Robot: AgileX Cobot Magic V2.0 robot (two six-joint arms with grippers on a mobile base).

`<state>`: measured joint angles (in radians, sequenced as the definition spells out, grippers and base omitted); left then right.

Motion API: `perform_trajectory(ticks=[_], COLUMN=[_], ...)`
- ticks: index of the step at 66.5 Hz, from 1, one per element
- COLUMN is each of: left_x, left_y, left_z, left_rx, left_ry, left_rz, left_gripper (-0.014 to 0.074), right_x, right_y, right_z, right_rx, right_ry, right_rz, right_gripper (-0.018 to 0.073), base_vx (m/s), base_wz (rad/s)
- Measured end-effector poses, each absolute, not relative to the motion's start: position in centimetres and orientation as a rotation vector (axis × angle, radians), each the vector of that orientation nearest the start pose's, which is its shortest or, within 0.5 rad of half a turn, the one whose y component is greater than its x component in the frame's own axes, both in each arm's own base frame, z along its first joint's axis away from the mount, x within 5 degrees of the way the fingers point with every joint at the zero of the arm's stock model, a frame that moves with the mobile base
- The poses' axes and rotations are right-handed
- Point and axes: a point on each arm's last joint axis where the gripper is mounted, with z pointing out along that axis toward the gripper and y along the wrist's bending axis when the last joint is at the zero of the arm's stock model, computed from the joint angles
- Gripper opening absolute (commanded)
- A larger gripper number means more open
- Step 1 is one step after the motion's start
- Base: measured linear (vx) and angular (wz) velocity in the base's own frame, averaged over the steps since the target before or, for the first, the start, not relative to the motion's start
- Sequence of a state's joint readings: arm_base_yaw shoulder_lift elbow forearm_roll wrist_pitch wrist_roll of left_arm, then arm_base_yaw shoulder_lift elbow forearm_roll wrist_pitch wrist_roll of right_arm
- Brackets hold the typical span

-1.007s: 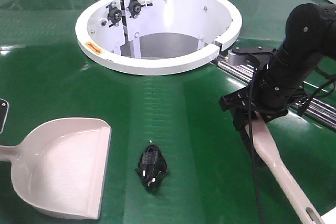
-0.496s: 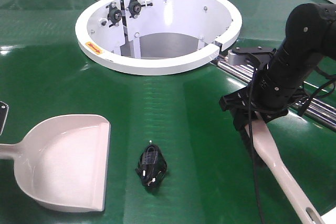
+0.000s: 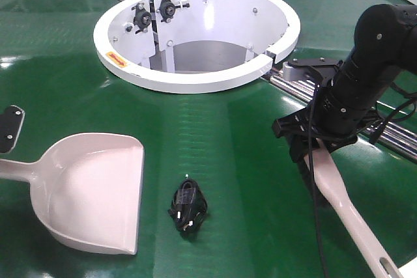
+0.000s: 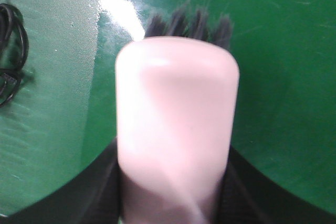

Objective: Clean and inspect green conveyor with broom and dustpan
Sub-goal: 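Slide the dustpan with the left gripper up against the black cable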

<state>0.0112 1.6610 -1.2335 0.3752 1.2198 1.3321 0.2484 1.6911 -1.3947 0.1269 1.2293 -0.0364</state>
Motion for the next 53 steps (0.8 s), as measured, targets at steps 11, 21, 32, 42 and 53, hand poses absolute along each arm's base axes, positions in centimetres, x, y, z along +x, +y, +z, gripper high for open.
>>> perform_trajectory(ticks=[11, 21, 32, 42, 53], left_x=[31.2, 31.3, 31.3, 31.2, 31.2], left_y=[2.4, 1.4, 0.5, -0.2, -1.4], left_z=[25.4, 25.5, 25.5, 25.3, 24.9], left_rx=[2.254, 2.296, 2.304, 2.308, 2.293], left_ry=[2.44, 2.402, 2.393, 2.397, 2.393], left_rz=[0.512, 0.546, 0.559, 0.543, 0.47], left_gripper=[-0.0024, -0.0024, -0.0024, -0.0024, -0.0024], right_x=[32.1, 32.1, 32.1, 32.1, 32.1], right_y=[9.3, 9.3, 9.3, 9.3, 9.3], right_z=[27.9, 27.9, 27.9, 27.9, 27.9], right_rx=[-0.376, -0.376, -0.376, -0.376, -0.376], right_ry=[2.994, 2.994, 2.994, 2.994, 2.994], right_rz=[0.205, 0.205, 0.205, 0.205, 0.205], right_gripper=[-0.0005, -0.0005, -0.0005, -0.0005, -0.0005], base_vx=[0.0, 0.0, 0.0, 0.0, 0.0], base_wz=[0.0, 0.0, 0.0, 0.0, 0.0])
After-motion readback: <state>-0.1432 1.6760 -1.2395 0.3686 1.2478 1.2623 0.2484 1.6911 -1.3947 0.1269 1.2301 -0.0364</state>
